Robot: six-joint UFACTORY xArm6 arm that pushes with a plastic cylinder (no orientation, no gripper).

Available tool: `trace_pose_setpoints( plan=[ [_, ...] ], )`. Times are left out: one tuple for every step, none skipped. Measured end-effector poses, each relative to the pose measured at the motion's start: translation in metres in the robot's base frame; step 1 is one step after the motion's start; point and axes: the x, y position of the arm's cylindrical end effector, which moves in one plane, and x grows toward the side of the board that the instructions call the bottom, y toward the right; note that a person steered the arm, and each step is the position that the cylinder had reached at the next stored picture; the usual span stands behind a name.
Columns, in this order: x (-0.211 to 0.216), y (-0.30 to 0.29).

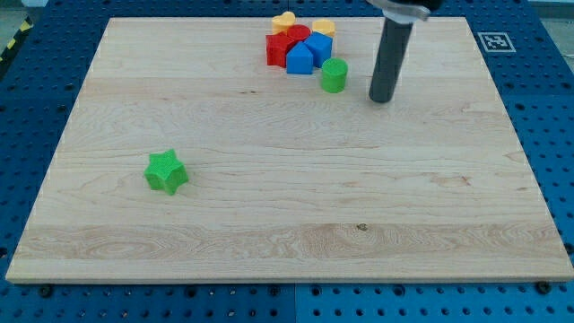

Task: Push green circle into blue blocks

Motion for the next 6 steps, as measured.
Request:
trace_pose_setpoints(
  plan=[
    [0.005,0.000],
    [-0.005,-0.006],
    [-0.016,-0.012],
    [-0.016,-0.026],
    [-0.025,-0.043],
    [-0.048,-0.051]
  ],
)
